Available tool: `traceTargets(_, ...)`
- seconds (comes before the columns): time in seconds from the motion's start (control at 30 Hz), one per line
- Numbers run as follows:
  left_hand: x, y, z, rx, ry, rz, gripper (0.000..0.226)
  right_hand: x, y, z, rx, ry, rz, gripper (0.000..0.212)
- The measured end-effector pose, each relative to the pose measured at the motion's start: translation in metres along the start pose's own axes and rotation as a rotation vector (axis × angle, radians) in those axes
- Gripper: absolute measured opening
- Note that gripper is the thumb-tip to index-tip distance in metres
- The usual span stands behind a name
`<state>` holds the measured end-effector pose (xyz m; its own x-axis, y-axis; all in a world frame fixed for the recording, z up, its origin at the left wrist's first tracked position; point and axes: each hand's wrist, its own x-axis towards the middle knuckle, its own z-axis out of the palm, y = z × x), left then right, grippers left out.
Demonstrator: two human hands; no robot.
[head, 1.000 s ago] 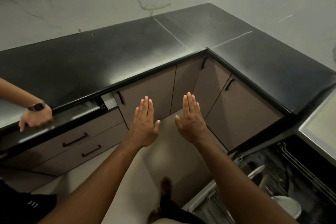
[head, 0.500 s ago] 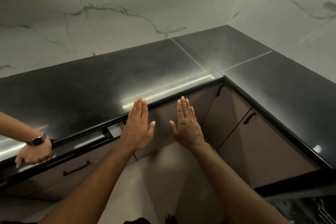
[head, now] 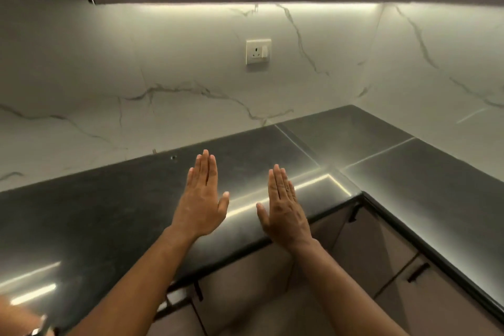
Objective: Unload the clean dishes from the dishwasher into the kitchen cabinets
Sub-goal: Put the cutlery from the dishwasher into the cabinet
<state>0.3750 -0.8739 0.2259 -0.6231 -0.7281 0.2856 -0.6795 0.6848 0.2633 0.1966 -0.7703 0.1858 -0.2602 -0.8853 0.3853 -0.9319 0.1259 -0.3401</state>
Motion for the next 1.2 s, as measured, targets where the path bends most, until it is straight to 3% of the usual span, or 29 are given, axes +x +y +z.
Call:
traceTargets(0.3, 0.107, -0.068, -0.071, 0.098, 0.227, 0.069, 0.103, 0.152, -0.040, -0.016, 0.019, 0.159, -0.116, 0.082)
traceTargets(0.63, 0.205, -0.115, -0.202, 0.389, 0.644, 0.135, 0.113, 0.325, -0.108, -0.067, -0.028, 0.425, -0.247, 0.099)
traceTargets(0.83, 0.242, -0.133, -0.255, 0.645, 0.706, 0.112, 0.109, 0.388, -0.133, -0.104, -0.302, 0.511, -0.263, 0.113)
traceTargets(0.93, 0.256, -0.144, -0.267, 0.735, 0.816, 0.157, 0.089, 0.410, -0.140, -0.116, -0.387, 0.545, -0.291, 0.113)
traceTargets(1.07, 0.262, -0.148, -0.268, 0.798, 0.894, 0.223, 0.071, 0.432, -0.151, -0.131, -0.416, 0.650, -0.330, 0.099)
traceTargets(1.2, 0.265, -0.149, -0.268, 0.776, 0.938, 0.250, 0.067, 0.444, -0.157, -0.134, -0.384, 0.778, -0.365, 0.053)
